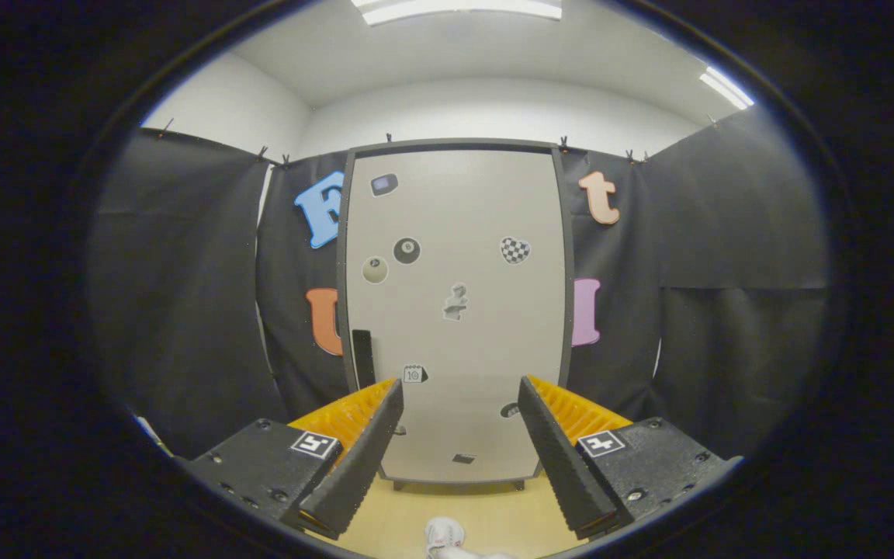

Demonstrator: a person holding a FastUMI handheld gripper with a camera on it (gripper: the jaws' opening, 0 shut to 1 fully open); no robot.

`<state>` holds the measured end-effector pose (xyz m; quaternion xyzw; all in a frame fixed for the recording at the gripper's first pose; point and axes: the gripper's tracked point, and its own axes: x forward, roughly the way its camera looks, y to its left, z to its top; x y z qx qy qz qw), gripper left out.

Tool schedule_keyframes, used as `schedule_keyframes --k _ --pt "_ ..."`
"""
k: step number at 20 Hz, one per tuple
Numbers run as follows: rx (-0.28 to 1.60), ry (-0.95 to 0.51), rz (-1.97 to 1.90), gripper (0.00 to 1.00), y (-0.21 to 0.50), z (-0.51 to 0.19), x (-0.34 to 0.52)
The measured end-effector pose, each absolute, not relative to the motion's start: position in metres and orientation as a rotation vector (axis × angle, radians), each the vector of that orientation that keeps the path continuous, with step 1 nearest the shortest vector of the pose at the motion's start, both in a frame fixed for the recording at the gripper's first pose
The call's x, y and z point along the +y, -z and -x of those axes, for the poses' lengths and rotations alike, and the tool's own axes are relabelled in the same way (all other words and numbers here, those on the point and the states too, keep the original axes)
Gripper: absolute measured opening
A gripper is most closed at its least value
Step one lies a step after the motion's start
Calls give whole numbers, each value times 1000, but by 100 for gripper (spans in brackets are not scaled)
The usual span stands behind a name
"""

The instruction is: Open the shoe cabinet door, grab the shoes and put them into the shoe cabinet, then close the shoe cabinet door.

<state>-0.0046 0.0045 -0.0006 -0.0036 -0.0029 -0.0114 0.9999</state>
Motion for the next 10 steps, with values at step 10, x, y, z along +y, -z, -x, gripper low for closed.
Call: schedule_keyframes --k 10 --pt "35 -29 -5 97 21 -46 43"
